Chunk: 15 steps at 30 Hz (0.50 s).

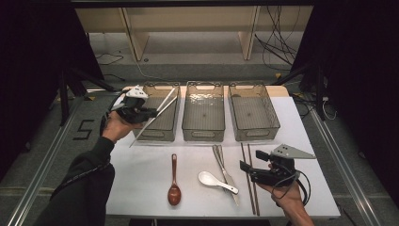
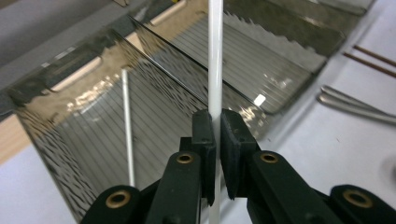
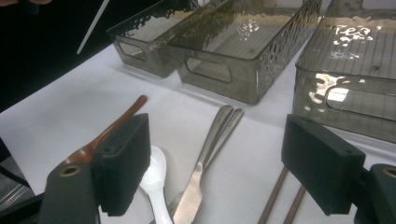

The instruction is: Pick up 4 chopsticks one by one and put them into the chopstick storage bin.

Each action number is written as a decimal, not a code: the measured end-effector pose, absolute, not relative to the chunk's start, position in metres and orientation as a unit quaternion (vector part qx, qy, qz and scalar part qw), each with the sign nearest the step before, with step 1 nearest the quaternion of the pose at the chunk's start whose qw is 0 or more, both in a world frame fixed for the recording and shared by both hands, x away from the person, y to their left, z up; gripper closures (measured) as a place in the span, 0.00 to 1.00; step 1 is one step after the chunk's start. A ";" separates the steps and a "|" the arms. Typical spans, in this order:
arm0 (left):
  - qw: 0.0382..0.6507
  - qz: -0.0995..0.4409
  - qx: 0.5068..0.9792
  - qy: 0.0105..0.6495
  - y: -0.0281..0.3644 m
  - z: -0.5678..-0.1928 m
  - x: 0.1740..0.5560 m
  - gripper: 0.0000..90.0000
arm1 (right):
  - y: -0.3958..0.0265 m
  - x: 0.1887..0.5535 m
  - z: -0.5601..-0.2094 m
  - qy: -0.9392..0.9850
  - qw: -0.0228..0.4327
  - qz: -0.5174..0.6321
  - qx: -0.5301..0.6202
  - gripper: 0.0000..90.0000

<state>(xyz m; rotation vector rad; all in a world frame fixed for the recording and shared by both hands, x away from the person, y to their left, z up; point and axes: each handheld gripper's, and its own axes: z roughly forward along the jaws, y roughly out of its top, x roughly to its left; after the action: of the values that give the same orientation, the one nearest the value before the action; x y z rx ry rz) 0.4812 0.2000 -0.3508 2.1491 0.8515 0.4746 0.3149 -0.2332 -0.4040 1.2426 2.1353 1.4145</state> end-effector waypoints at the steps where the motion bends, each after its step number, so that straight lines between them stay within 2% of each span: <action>1: 0.384 0.189 0.839 0.337 0.201 -0.349 0.484 0.94 | -0.233 0.315 -0.404 0.742 0.147 0.491 0.432 0.28; 15: 0.404 0.224 0.813 0.355 0.197 -0.335 0.522 0.94 | -0.234 0.315 -0.404 0.741 0.146 0.493 0.431 0.28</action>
<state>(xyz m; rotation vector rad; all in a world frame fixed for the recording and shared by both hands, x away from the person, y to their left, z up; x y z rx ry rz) 0.5219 0.1971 -0.3348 2.0527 0.8955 0.5666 0.3152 -0.2338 -0.4038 1.2420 2.1337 1.4206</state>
